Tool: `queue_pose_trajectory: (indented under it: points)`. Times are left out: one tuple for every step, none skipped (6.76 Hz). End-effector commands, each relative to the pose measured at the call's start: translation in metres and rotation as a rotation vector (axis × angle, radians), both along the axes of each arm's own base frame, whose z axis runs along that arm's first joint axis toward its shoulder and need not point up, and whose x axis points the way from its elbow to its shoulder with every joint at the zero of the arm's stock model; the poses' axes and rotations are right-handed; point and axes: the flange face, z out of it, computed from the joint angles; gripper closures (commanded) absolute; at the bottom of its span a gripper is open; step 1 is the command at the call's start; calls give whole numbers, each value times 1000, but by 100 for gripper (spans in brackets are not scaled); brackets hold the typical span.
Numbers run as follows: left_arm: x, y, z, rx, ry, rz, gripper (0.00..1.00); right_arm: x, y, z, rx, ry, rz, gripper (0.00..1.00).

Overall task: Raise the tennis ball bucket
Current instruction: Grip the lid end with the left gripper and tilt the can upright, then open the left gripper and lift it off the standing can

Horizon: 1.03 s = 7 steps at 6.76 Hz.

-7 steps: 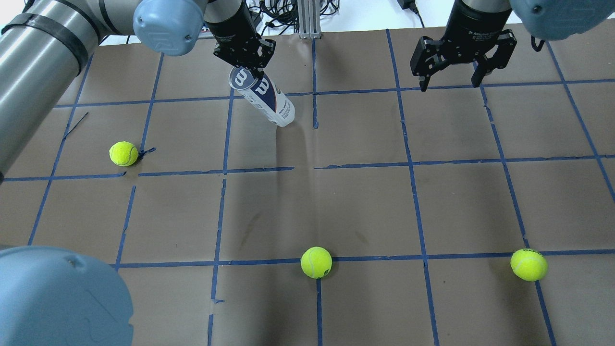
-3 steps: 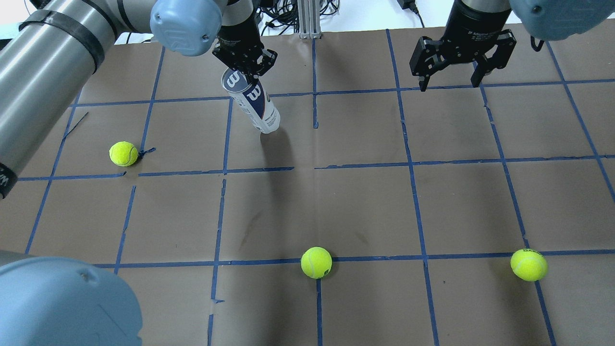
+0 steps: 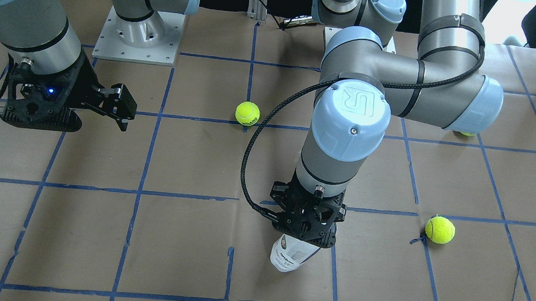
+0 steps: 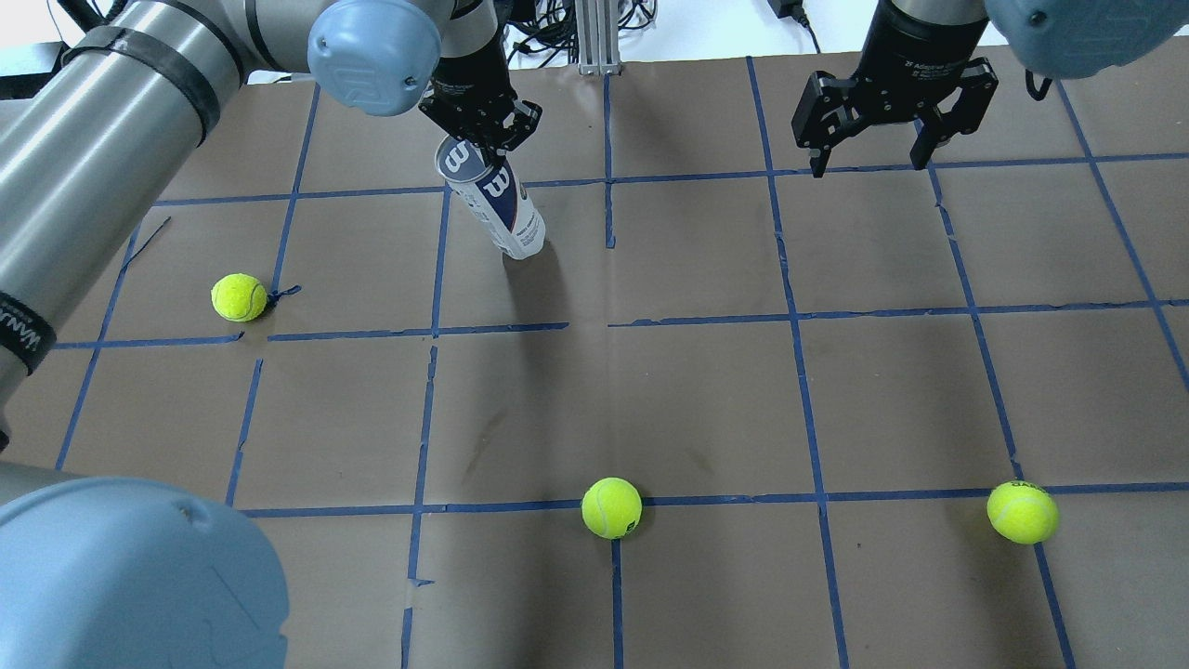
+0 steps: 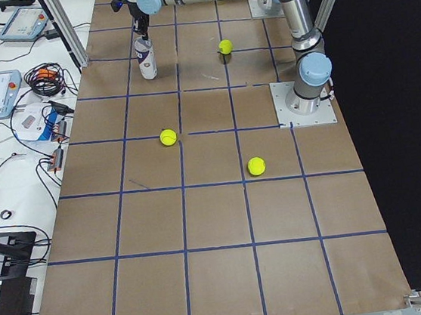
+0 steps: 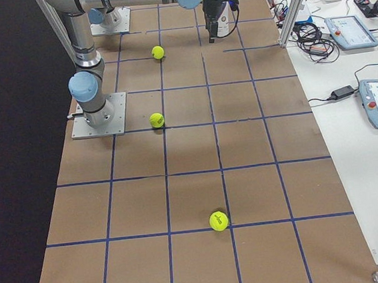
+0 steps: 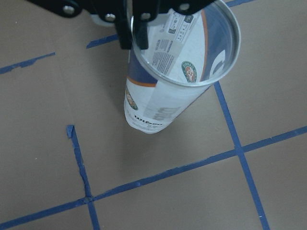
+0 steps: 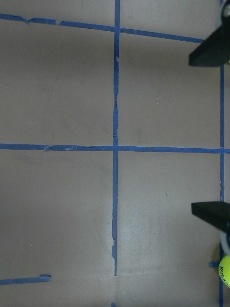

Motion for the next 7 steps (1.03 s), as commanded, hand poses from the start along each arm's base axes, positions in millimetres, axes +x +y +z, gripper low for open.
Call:
queue_pose_trajectory:
  points:
    - [-1,-5,-7,-15,5,4,1,0,0,0,2,0,0,0]
    - [-3,-6,-10,-11,23,5,0,0,0,0,2,0,0,0]
    - [-4,-7,-3,-27,33,9,0,0,0,0,2,0,0,0]
    - [-6,0,15,-46,47,19,0,0,0,0,2,0,-2,0]
    - [-4,17,48,-77,69,19,0,0,1,1,0,0,0,0]
    - [3,34,73,-75,65,25,0,1,1,1,0,0,0,0]
    - [17,53,98,-60,60,26,0,1,0,0,2,0,2,0]
